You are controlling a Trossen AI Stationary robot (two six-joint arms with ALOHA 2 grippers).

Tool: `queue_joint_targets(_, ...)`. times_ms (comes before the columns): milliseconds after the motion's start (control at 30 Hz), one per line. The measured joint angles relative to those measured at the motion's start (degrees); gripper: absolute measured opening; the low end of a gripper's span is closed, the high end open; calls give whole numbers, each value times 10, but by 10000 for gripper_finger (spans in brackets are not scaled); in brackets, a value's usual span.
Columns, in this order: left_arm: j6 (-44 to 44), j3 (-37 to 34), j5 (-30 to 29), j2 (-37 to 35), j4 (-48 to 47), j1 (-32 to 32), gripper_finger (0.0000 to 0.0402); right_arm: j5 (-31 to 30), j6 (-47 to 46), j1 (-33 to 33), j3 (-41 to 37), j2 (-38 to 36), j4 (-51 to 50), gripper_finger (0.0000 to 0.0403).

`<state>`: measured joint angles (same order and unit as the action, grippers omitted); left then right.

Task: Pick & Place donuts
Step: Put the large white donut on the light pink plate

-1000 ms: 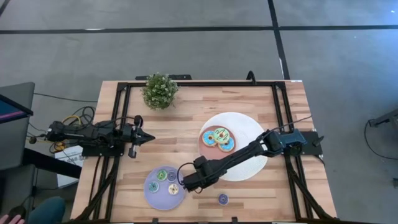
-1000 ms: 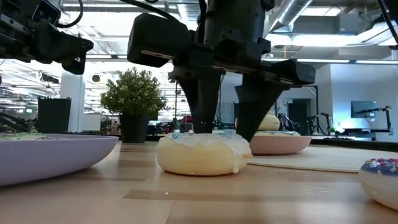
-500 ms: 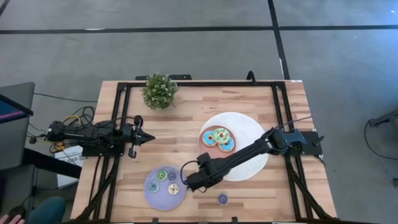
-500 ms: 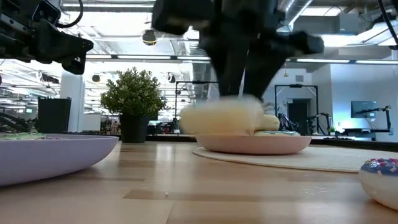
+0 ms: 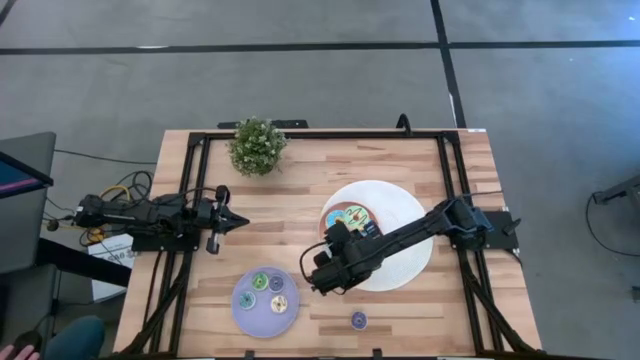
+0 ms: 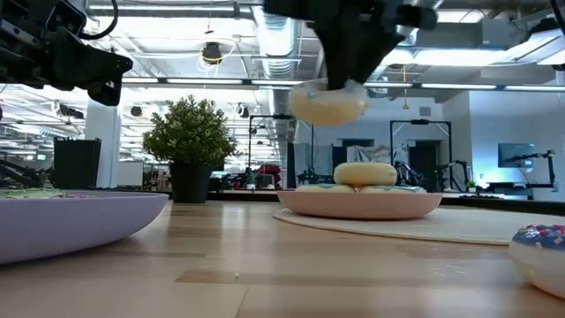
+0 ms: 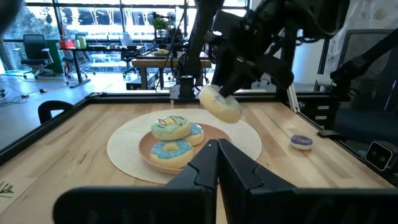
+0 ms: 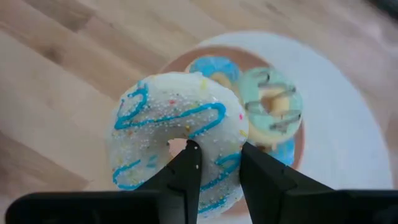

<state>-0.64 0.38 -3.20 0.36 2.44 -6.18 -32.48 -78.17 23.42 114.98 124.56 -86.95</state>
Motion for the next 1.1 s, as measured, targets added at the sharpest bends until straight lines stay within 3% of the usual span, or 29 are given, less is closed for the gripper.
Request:
queue_joint_targets(100, 0, 0, 0, 0, 0, 0, 0, -23, 11, 2, 0, 26, 14, 93)
queue_joint_targets(333, 0, 0, 0, 2, 0, 0, 0, -13, 15, -4, 1, 77, -19, 93)
queue_joint_targets(1100, 0, 0, -1, 11, 0, 0, 0, -20, 52, -14, 0, 89, -26, 93)
